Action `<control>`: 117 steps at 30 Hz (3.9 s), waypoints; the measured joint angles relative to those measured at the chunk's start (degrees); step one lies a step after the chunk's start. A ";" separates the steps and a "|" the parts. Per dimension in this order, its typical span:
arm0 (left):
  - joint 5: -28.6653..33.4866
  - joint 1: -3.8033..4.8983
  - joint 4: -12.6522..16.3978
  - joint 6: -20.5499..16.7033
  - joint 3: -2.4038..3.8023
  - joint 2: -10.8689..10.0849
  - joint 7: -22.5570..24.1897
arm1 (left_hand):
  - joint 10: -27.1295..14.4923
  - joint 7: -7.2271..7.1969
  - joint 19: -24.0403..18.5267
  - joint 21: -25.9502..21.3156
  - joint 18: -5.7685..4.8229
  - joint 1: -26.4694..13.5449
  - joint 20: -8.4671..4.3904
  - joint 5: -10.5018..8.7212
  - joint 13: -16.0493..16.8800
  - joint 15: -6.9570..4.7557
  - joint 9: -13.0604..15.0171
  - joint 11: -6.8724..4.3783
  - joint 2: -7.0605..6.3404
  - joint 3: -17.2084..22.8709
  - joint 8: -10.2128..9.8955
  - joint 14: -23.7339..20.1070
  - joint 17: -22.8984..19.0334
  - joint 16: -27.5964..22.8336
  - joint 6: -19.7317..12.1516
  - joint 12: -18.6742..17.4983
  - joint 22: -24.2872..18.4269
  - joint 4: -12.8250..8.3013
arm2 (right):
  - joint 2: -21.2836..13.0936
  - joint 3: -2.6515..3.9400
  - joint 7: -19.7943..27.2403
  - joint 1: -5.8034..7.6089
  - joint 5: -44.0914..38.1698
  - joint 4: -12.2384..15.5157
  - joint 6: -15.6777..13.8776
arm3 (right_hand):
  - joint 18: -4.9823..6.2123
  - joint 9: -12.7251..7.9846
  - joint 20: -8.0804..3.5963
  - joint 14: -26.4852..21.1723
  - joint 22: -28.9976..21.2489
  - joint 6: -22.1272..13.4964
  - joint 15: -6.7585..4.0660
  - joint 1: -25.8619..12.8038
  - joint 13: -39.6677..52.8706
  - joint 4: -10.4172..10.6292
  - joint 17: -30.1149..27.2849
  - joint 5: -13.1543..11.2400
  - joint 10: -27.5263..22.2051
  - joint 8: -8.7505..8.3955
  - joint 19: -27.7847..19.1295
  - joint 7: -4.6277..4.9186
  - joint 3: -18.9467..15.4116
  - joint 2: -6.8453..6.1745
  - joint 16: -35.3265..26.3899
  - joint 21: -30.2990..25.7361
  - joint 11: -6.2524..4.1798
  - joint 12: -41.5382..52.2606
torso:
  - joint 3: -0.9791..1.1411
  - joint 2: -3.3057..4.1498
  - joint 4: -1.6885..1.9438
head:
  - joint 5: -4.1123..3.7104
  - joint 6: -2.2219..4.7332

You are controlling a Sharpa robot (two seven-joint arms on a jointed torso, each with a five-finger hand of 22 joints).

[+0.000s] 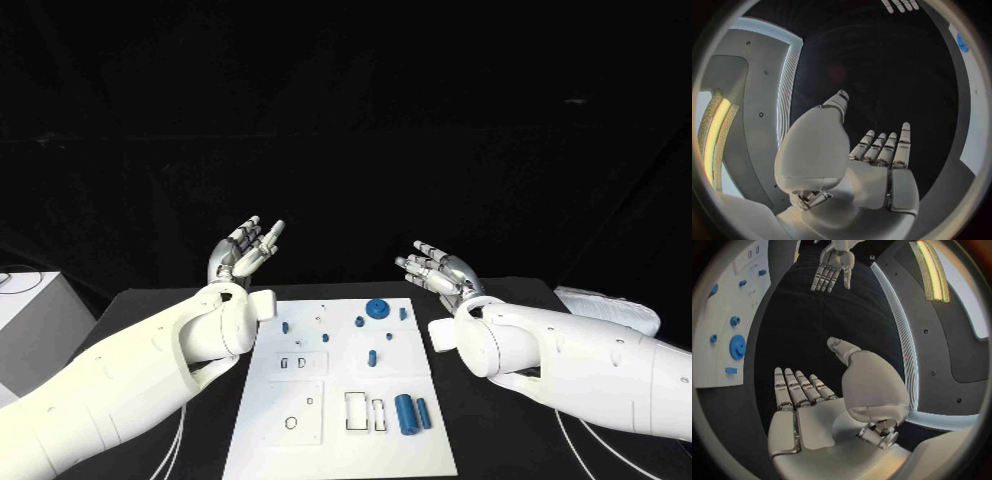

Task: Assemble the parts on the task board

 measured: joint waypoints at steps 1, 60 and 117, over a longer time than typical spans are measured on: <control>-0.38 -0.24 -0.39 0.63 0.57 0.20 -0.21 | 0.42 -0.02 0.21 0.00 0.00 1.24 0.21 0.00 0.05 0.15 0.07 0.16 0.00 0.13 0.20 0.43 0.06 0.16 0.45 0.00 0.04 0.35 | 0.17 -0.27 -0.25 0.23 -0.01 -0.42 1.03 | 0.00 0.00 0.07 0.33 0.03 0.37 0.06 0.67 0.05 -0.26 0.05 -0.38 0.24 0.00 0.26 -0.01 0.23 -0.12 0.00 0.02 0.16 0.06 | 0.00 0.00 0.00 | 0.00 0.00; -10.32 -3.42 21.88 17.09 5.47 -16.65 -7.13 | 45.11 4.66 36.10 23.81 4.92 1.66 -6.67 -0.53 2.20 -8.75 6.85 -3.41 0.83 12.31 10.28 47.95 24.44 34.77 33.14 4.28 10.00 -4.18 | 4.25 0.13 -30.88 9.07 -92.75 -4.42 16.88 | 4.44 6.54 -9.75 63.95 41.50 43.85 -14.24 6.89 1.99 -3.68 60.95 -4.07 48.19 5.42 54.07 2.04 4.17 -7.44 72.65 56.84 -9.56 1.94 | -3.83 8.62 5.84 | -5.21 -2.40; -11.97 -5.52 22.11 17.45 7.22 -16.47 -8.23 | 45.10 4.66 35.88 25.07 4.91 1.44 -6.88 -0.53 2.20 -8.94 7.03 -3.40 0.61 12.59 10.55 47.73 25.13 36.49 33.14 4.28 10.79 -4.21 | 4.52 0.16 -32.95 7.91 -95.54 -4.99 17.22 | 4.45 8.96 -10.17 64.03 42.73 47.93 -14.58 10.00 2.43 -1.83 62.42 -4.99 52.46 7.54 54.49 1.10 8.98 -6.15 74.88 56.81 -10.18 2.39 | -4.13 12.62 6.99 | -6.33 -0.61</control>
